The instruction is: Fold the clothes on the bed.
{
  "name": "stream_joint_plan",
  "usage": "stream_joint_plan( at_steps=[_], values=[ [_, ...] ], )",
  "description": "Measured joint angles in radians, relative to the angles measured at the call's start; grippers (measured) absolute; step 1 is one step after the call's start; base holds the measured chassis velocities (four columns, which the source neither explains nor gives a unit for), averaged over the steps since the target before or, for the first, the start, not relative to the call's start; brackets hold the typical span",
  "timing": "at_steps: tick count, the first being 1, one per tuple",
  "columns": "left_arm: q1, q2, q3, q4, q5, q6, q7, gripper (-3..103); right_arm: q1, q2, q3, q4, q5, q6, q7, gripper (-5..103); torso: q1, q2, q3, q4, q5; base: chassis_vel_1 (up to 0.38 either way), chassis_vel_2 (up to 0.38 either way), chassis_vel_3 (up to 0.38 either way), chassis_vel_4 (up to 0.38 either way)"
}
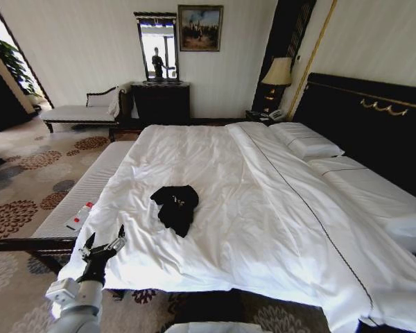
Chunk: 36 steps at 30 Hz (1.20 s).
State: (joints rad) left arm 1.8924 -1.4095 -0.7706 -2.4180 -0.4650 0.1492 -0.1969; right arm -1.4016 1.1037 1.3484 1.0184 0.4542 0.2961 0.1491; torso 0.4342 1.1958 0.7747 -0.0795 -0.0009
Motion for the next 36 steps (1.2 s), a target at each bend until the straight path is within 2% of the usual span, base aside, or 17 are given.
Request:
stream_joint_plan(
  at_steps=[2,3,4,7,9,11,14,15,17,18,21,23,25,29,30,34,36],
  values=[
    [0.001,-0.002,-0.001,0.0,0.0,0.0,0.001,100,-0.002,0.003,-0.001,0.005,0.0,-0.001,0.001,23,0.0,0.0,0.0,0.0005,0.0005,-0.036,-0.033,-0.053,-0.033],
    [0.002,-0.003,-0.001,0.0,0.0,0.0,0.001,100,-0.003,0.004,-0.002,0.008,0.0,-0.001,0.002,23,0.0,0.0,0.0,0.0017,0.0005,0.0,0.0,0.0,0.0],
    [0.002,-0.003,-0.001,0.0,0.0,0.0,0.001,100,-0.003,0.004,-0.002,0.008,0.0,-0.001,0.002,23,0.0,0.0,0.0,0.0017,0.0005,0.0,0.0,0.0,0.0],
    [0.002,-0.006,-0.001,0.0,0.001,0.0,0.001,100,-0.009,0.006,-0.003,0.017,0.003,-0.001,0.002,39,0.0,0.0,0.0,0.0039,0.0006,0.0,0.0,0.0,0.0],
    [0.002,-0.006,0.0,0.0,0.002,0.0,0.002,100,-0.013,0.01,-0.002,0.025,0.006,-0.001,0.002,50,0.0,0.0,0.0,0.0036,0.0006,0.0,0.0,0.0,0.0],
    [0.002,-0.006,0.0,0.0,0.002,0.0,0.002,100,-0.017,0.014,0.0,0.033,0.008,-0.001,0.002,50,0.0,0.0,0.0,0.0033,0.0007,0.0,0.0,0.0,0.0],
    [0.001,-0.006,0.001,0.001,0.002,0.0,0.003,100,-0.031,0.029,0.002,0.068,0.018,-0.001,-0.002,66,0.0,0.0,0.0,0.0033,0.0008,0.0,0.0,0.0,0.0],
    [0.001,-0.006,0.001,0.001,0.002,0.0,0.003,100,-0.031,0.029,0.002,0.068,0.018,-0.001,-0.002,66,0.0,0.0,0.0,0.0033,0.0008,0.0,0.0,0.0,0.0],
    [0.001,-0.006,0.001,0.001,0.002,0.0,0.003,100,-0.045,0.047,-0.001,0.11,0.021,0.0,-0.004,77,0.0,0.0,0.0,0.0037,0.0006,0.0,0.0,0.0,0.0],
    [0.001,-0.007,0.001,0.001,0.003,0.0,0.003,100,-0.052,0.058,-0.004,0.134,0.02,0.001,-0.004,77,0.0,0.0,0.0,0.0037,0.0008,0.0,0.0,0.0,0.0],
    [0.001,-0.006,0.002,0.002,0.003,0.0,0.004,100,-0.069,0.081,-0.011,0.186,0.017,0.002,-0.003,88,0.0,0.0,0.0,0.0037,0.0007,0.0,0.0,0.0,0.0],
    [0.001,-0.007,0.002,0.003,0.005,0.0,0.004,100,-0.109,0.13,-0.03,0.301,-0.008,0.006,-0.007,97,0.0,0.0,0.0,0.0039,0.0007,0.0,0.0,0.0,0.0],
    [0.001,-0.007,0.003,0.003,0.006,0.0,0.004,100,-0.124,0.151,-0.037,0.342,-0.019,0.007,-0.011,99,0.0,0.0,0.0,0.004,0.0005,0.0,0.0,0.0,0.0],
    [0.003,-0.01,0.012,0.001,0.012,0.0,0.004,100,-0.206,0.261,-0.094,0.561,-0.083,-0.001,-0.042,100,0.0,0.0,0.0,0.0035,0.0001,0.0,0.0,0.0,0.0],
    [0.003,-0.01,0.012,0.001,0.012,0.0,0.004,100,-0.206,0.261,-0.094,0.561,-0.083,-0.001,-0.042,100,0.0,0.0,0.0,0.0035,0.0001,0.0,0.0,0.0,0.0],
    [0.006,-0.008,0.014,-0.002,0.016,0.0,0.004,100,-0.291,0.336,-0.23,0.733,-0.174,0.0,-0.046,100,0.0,0.0,0.0,0.0038,0.0004,0.0,0.0,0.0,0.0],
    [0.006,-0.007,0.014,-0.002,0.016,0.0,0.004,100,-0.306,0.35,-0.257,0.761,-0.196,0.001,-0.046,100,0.0,0.0,0.0,0.0038,0.0005,0.0,0.0,0.0,0.0]
  ],
)
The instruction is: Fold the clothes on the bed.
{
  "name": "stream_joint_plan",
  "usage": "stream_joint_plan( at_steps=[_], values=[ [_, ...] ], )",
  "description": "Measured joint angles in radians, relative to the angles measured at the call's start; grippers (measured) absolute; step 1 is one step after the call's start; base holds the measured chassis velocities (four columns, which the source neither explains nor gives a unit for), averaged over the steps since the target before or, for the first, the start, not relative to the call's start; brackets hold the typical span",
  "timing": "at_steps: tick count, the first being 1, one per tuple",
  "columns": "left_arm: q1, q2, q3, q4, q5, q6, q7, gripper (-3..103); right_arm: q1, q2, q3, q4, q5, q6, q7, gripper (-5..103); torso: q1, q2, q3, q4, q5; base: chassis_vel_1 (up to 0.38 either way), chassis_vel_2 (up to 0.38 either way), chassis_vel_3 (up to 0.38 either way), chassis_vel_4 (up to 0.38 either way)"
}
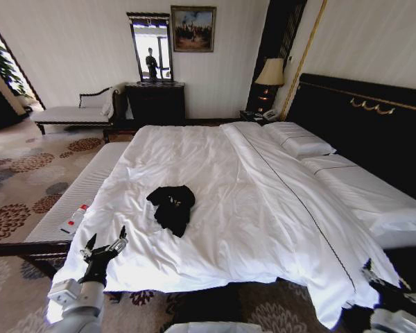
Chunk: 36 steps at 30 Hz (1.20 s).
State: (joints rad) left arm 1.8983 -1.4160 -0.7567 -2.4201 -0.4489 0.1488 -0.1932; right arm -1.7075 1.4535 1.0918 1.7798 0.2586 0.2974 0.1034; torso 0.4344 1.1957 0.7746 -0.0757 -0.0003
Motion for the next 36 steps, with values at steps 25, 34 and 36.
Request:
stream_joint_plan(
  at_steps=[25,34,36],
  values=[
    [0.003,-0.002,0.009,0.009,0.005,-0.002,0.0,100,-0.079,0.154,-0.21,0.049,-0.198,0.061,0.006,100,0.0,0.0,0.0,-0.0002,-0.0004,0.061,0.068,-0.066,-0.071],
    [0.002,0.0,0.014,0.009,0.006,-0.002,0.0,100,-0.089,0.16,-0.219,0.026,-0.171,0.097,0.015,100,0.0,0.0,0.0,-0.0001,0.0009,0.012,0.018,-0.013,-0.016],
    [0.002,0.0,0.015,0.009,0.006,-0.002,0.0,100,-0.089,0.159,-0.219,0.023,-0.155,0.112,0.009,100,0.0,0.0,0.0,0.0,0.0008,-0.025,-0.021,0.023,0.024]
  ],
)
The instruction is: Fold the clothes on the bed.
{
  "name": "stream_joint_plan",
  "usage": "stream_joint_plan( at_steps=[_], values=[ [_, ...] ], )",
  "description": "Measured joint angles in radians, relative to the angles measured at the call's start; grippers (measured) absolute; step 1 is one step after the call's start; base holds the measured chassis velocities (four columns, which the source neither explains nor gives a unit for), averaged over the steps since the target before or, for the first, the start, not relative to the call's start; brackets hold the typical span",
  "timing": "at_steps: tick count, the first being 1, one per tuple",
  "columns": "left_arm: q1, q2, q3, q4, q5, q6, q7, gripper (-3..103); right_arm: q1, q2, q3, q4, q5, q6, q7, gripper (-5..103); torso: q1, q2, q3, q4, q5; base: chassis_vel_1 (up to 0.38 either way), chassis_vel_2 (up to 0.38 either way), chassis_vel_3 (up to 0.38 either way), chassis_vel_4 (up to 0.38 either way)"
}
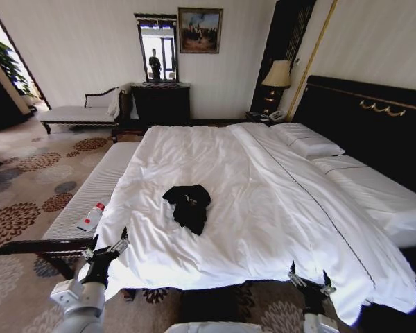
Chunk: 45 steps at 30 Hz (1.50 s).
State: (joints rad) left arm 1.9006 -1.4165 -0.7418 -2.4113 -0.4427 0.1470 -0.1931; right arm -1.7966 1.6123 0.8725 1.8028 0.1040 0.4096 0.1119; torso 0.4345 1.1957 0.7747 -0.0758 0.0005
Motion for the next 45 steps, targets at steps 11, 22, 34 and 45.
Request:
stream_joint_plan(
  at_steps=[11,22,34,45],
  values=[
    [0.001,0.001,0.001,-0.002,0.001,0.001,0.0,100,-0.008,-0.003,0.008,-0.012,0.028,0.043,-0.048,100,0.0,0.0,0.0,-0.0002,-0.0007,0.008,0.091,-0.009,-0.09],
    [-0.003,0.008,0.005,-0.004,0.0,0.003,-0.001,100,-0.015,-0.004,-0.004,0.008,0.031,0.069,-0.099,100,0.0,0.0,0.0,-0.0001,-0.0003,-0.012,0.051,0.016,-0.057],
    [-0.013,0.021,0.019,0.002,0.004,0.008,-0.005,100,-0.024,-0.004,-0.002,0.01,0.033,0.085,-0.161,100,-0.001,0.0,0.0,-0.0002,-0.0005,-0.073,0.091,0.068,-0.072],
    [-0.017,0.016,0.006,0.012,-0.008,0.01,-0.006,100,-0.016,-0.004,-0.013,0.029,0.037,0.087,-0.14,100,0.001,-0.001,0.001,-0.0002,-0.0006,-0.135,0.118,0.125,-0.116]
  ],
)
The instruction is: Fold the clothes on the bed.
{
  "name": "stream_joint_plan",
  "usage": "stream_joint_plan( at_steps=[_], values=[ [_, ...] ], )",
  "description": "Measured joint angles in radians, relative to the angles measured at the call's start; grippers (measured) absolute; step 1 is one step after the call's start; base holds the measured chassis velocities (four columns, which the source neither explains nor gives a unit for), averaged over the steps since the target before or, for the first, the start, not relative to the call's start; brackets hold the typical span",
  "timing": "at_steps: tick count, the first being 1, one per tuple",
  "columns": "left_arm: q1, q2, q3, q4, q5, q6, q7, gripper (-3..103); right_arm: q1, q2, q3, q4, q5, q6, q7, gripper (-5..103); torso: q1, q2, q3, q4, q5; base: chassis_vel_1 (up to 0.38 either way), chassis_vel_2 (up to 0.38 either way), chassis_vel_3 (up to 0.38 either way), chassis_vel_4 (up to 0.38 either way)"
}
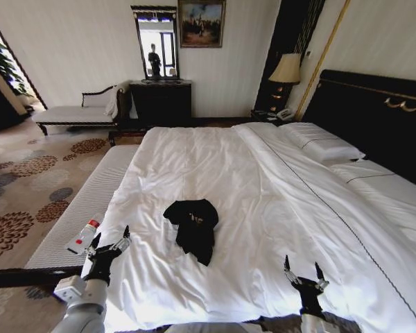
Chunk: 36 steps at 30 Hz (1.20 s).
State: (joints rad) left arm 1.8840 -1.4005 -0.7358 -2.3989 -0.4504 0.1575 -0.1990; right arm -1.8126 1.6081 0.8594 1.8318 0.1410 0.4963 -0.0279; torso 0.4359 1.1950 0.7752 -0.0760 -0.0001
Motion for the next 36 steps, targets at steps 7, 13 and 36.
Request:
stream_joint_plan(
  at_steps=[7,13,36],
  values=[
    [0.005,-0.004,0.002,0.006,0.003,-0.003,0.003,100,0.007,-0.014,-0.045,0.061,-0.006,-0.103,0.024,100,-0.003,0.001,-0.001,-0.0002,0.0003,0.033,-0.021,-0.024,0.039],
    [0.011,0.001,0.0,0.021,0.004,-0.009,0.013,100,0.046,-0.151,-0.107,0.181,0.008,-0.317,0.072,100,-0.002,0.001,0.0,0.0002,0.0,0.007,-0.005,-0.01,0.012],
    [0.083,-0.065,-0.01,0.028,0.065,-0.051,0.006,100,0.794,-0.633,-0.632,-0.165,0.732,-0.733,0.112,100,-0.001,0.001,0.0,0.0006,0.0,0.0,0.0,0.0,0.0]
  ],
)
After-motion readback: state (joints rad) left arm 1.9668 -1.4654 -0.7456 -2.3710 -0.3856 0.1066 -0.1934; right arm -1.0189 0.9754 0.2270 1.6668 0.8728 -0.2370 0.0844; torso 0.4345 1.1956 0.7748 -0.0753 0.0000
